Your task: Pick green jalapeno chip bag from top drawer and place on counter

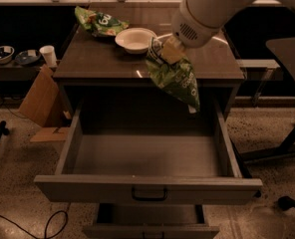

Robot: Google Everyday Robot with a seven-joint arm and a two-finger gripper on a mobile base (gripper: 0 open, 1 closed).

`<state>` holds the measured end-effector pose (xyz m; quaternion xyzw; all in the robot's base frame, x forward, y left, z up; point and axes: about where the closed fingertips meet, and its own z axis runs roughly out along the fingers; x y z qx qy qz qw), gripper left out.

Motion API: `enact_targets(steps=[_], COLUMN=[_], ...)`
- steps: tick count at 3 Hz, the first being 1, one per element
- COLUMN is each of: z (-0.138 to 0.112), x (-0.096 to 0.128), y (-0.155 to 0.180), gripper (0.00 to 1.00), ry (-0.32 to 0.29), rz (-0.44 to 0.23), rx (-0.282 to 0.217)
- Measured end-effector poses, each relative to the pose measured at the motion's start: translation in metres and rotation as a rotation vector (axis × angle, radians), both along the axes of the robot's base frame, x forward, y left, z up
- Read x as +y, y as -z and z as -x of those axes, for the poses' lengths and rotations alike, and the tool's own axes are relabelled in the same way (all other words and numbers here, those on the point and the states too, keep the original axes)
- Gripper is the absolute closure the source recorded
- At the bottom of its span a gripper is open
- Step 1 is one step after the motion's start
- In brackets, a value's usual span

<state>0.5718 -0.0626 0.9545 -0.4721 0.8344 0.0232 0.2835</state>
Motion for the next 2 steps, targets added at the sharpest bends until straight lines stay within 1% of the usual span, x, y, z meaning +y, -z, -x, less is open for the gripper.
enact_targets(steps=[1, 2], z=[-0.018, -0.044], x=[-0.007, 0.003], y=[-0.046, -0.081], gripper=[1.00, 1.00], ry=[0.095, 0.127], rz=[0.079, 0.125], rx=[-0.021, -0.052])
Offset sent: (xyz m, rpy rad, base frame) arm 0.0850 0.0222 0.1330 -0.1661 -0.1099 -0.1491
